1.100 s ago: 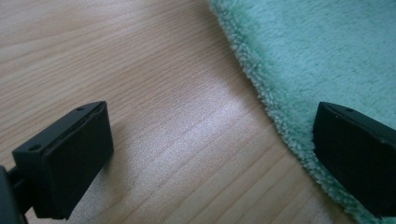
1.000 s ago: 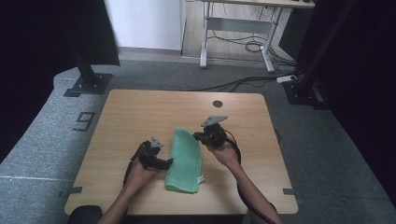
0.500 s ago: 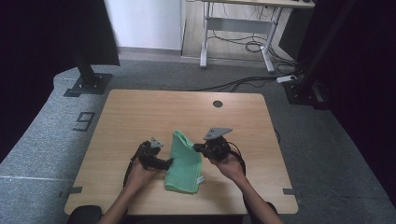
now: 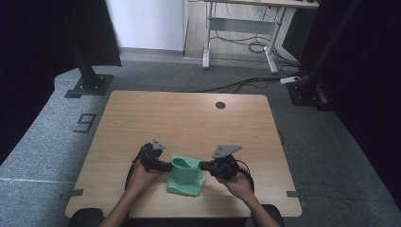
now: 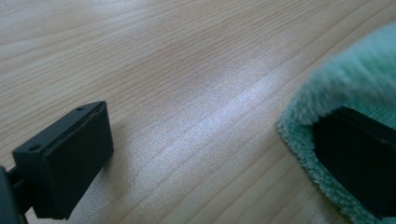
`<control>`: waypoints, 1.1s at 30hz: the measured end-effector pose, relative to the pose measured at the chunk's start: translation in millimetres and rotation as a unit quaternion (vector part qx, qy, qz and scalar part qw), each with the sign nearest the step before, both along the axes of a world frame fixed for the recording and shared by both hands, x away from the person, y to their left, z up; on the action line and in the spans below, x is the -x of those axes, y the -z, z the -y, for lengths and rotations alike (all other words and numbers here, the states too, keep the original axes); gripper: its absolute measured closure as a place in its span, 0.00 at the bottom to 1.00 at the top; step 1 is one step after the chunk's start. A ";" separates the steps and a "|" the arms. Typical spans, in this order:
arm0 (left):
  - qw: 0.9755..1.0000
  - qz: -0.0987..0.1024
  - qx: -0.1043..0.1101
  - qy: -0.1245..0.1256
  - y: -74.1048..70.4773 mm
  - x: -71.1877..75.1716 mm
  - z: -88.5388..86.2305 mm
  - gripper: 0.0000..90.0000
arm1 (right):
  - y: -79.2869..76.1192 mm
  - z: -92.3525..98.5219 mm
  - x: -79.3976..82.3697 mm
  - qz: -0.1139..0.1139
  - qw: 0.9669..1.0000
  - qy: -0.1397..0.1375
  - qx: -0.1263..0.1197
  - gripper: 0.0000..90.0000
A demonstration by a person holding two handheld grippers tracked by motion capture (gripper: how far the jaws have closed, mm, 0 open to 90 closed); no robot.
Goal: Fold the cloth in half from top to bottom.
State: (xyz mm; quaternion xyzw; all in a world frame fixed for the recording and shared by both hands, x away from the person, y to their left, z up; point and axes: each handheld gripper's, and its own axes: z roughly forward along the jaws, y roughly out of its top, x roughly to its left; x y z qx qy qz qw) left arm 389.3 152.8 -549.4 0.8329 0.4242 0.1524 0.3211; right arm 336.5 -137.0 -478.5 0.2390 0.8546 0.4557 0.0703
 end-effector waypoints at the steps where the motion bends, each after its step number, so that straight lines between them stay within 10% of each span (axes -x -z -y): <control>1: 1.000 0.000 0.000 0.000 0.0 0.0 0.0 0.00 | 0.0 0.0 0.0 0.000 1.000 0.000 0.000 0.95; 19: 0.999 -0.022 -0.007 0.033 -5.9 -1.9 -4.3 0.01 | 45.5 -15.0 26.4 -0.041 0.997 -0.040 0.057 0.94; 33: 0.997 -0.034 -0.026 0.066 -26.4 9.5 -22.5 0.03 | 49.6 -16.1 27.5 -0.052 0.996 -0.043 0.061 0.89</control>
